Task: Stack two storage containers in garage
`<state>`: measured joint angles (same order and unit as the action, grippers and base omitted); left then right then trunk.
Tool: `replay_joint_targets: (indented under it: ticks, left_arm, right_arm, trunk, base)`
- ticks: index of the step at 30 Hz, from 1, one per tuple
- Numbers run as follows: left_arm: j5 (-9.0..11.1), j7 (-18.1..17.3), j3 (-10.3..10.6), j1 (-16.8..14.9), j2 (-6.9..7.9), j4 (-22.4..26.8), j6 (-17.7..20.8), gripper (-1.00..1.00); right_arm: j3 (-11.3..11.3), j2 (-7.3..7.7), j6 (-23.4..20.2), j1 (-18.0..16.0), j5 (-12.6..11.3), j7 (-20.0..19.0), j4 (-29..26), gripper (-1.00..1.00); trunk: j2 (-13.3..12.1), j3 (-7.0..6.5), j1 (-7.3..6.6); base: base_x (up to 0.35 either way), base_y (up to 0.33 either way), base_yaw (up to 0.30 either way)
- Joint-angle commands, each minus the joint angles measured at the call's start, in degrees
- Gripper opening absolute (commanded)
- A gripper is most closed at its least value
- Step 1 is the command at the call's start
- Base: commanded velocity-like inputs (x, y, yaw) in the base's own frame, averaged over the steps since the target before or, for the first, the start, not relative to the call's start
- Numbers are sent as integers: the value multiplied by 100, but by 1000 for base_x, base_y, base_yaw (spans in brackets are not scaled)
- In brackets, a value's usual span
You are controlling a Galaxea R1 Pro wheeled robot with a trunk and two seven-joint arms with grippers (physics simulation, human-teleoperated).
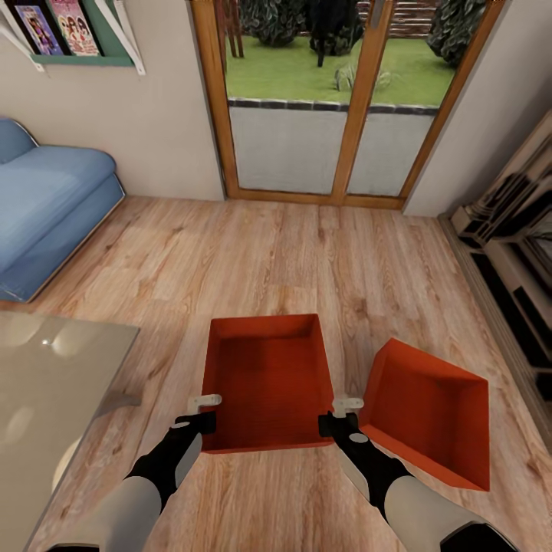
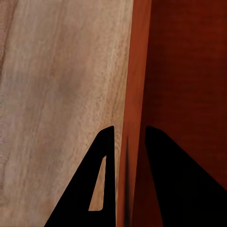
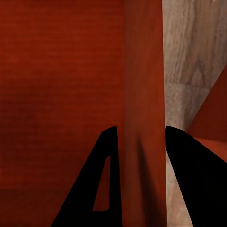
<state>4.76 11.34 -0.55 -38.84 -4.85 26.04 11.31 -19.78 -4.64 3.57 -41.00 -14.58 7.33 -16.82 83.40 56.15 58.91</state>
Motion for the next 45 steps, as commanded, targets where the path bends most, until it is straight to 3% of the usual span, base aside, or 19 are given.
replay_joint_targets:
  ticks: [1, 45]
  left_arm:
    - [-19, 52, -7, 0, 4, 15, 38, -100]
    - [-19, 52, -12, 0, 19, 24, 38, -100]
  right_arm:
    - [-52, 7, 30, -5, -54, 50, 12, -100]
    - [-61, 7, 44, -5, -51, 58, -14, -100]
  trunk:
    - [-40, -15, -23]
    - [-1805, -805, -989]
  base:
    - [0, 0, 0]
    - [0, 0, 0]
